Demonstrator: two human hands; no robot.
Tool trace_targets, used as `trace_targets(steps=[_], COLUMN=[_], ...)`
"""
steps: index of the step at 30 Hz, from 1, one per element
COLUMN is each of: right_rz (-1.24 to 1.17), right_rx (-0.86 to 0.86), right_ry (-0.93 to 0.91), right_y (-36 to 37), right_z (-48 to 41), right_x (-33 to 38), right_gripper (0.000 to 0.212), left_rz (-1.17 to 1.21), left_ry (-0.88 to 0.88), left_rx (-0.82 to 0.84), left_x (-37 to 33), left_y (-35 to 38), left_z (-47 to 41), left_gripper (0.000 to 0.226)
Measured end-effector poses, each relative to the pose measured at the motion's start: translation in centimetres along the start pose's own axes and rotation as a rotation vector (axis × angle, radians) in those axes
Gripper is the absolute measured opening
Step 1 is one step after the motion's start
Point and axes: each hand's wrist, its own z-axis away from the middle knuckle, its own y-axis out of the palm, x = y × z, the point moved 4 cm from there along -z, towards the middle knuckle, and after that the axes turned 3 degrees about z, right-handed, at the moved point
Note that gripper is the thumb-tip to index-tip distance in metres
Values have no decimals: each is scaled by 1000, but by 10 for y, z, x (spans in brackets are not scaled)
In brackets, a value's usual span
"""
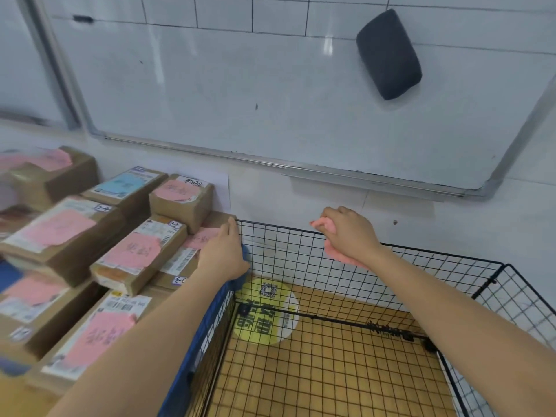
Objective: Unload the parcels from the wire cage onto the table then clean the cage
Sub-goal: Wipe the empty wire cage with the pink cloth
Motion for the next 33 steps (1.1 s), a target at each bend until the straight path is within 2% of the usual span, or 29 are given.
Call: trace_targets(steps=[10, 19, 22, 25, 27, 28, 30, 33], right_rz=[-60, -181, -321, -743, -912, -911, -827, -665], right_rx=[-87, -65, -53, -8, -113, -194, -314, -380], right_ry=[-72, -41, 13, 101, 145, 163, 189, 135], right_y=[25, 33, 33, 30, 20, 15, 10, 17], right_z=[-47, -73, -74, -69, -58, -51, -36, -14], right_x=[100, 159, 163, 156, 145, 139, 129, 123], right_gripper=[15, 18, 18, 15, 18, 20, 22, 24], left_rz=[99, 219, 238, 220, 199, 191, 190, 236], left_ry=[-3, 17, 23, 35, 25, 18, -4, -23], left_rx=[10, 16, 26, 39, 67, 76, 81, 82], left_x=[4, 6, 7, 6, 5, 4, 3, 3], left_y=[0, 2, 3, 3, 2, 1, 0, -1], left_z=[-2, -2, -3, -2, -1, -1, -1, 0], left_gripper=[95, 90, 84, 88, 93, 94, 93, 87])
